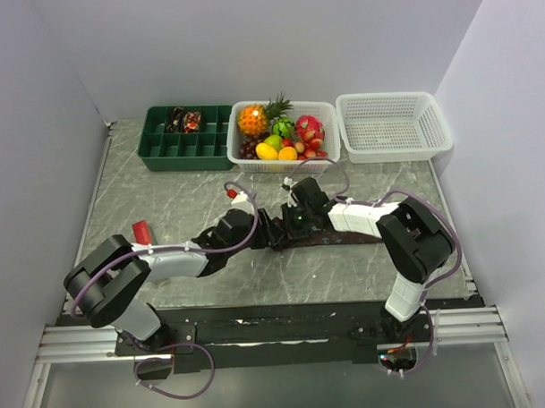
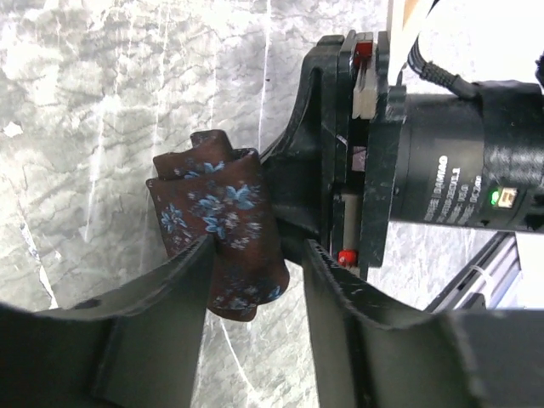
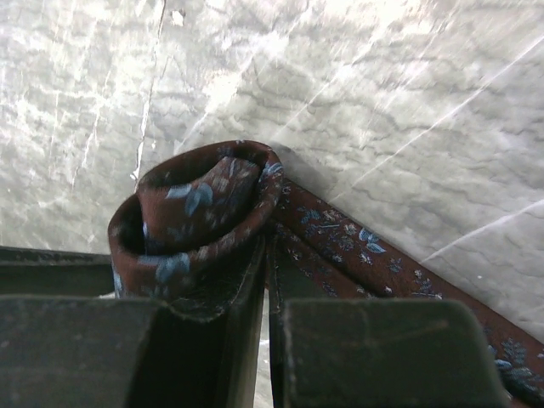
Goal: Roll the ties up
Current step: Roll the tie at the center of the board.
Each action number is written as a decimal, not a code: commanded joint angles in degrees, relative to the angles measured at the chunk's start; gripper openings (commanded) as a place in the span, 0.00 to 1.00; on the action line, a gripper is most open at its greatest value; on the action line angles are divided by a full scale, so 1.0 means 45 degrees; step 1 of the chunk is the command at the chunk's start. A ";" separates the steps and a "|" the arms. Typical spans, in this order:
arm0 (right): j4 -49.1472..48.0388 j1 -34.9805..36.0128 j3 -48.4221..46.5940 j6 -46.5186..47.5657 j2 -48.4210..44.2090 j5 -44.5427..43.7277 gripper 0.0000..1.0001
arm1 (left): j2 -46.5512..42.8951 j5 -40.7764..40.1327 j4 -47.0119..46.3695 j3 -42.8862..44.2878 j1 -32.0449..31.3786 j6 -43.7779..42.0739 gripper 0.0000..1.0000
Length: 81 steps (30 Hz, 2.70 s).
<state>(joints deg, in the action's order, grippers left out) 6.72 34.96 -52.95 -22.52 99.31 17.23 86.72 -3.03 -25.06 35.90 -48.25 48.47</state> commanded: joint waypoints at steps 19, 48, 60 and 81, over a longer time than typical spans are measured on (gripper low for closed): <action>-0.1594 -0.0503 0.0615 -0.0405 0.0842 0.0878 0.12 | 0.1295 0.0907 -0.4216 -0.0791 -0.0059 0.1163 0.27; 0.2626 -0.0171 -0.1222 0.0884 -0.1110 -0.2207 0.14 | 0.2253 0.0731 -0.3943 -0.0107 0.0038 0.1280 0.11; 0.2766 -0.0405 -0.0734 0.1021 -0.3240 -0.3031 0.14 | 0.3209 0.1316 -0.3747 0.1045 0.0038 0.1143 0.16; 0.2081 -0.0581 -0.0304 0.0767 -0.0976 -0.3613 0.13 | 0.4401 0.1962 -0.4451 0.1593 0.0038 0.1300 0.24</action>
<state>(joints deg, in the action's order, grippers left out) 16.69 32.69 -54.00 -18.59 93.12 4.29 106.04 5.34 -43.44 41.28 -47.99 54.33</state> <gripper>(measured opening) 0.133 0.234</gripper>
